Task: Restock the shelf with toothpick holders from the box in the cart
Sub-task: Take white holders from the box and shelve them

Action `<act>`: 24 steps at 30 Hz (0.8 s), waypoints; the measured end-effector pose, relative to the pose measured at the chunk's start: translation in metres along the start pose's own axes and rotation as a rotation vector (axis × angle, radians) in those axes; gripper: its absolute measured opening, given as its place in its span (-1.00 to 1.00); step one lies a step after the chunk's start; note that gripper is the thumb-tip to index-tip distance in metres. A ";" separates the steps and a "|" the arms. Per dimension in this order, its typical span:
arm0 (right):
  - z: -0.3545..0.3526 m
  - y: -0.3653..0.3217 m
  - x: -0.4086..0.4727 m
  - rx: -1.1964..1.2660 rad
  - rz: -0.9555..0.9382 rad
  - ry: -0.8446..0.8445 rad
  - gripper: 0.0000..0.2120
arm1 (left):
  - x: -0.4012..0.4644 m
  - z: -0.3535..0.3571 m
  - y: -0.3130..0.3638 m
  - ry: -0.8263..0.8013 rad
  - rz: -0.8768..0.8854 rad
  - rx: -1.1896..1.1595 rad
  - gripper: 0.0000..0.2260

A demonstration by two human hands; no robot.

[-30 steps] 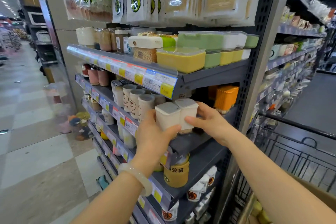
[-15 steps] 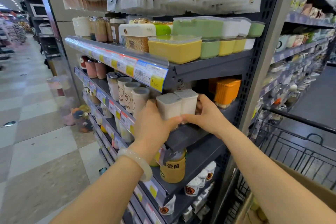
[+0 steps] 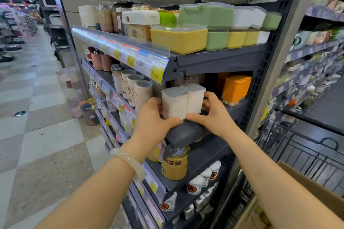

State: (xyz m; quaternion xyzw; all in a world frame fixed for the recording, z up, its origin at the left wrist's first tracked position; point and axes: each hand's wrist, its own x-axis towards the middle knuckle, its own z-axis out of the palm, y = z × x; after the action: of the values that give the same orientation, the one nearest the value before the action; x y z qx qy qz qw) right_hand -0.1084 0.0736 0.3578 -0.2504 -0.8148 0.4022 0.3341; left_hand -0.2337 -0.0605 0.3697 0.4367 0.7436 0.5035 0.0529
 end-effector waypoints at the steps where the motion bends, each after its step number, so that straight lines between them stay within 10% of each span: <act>1: -0.001 0.000 0.001 0.001 -0.001 -0.002 -0.25 | 0.001 0.000 0.000 -0.001 -0.005 -0.006 -0.44; 24: -0.016 0.015 0.020 -0.082 0.068 0.243 -0.34 | 0.048 0.035 0.025 -0.084 -0.014 0.303 -0.42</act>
State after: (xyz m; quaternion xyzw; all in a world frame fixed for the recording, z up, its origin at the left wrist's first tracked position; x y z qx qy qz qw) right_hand -0.1074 0.1036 0.3593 -0.3383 -0.7750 0.3465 0.4060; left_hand -0.2306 0.0002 0.3897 0.4551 0.8113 0.3663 0.0211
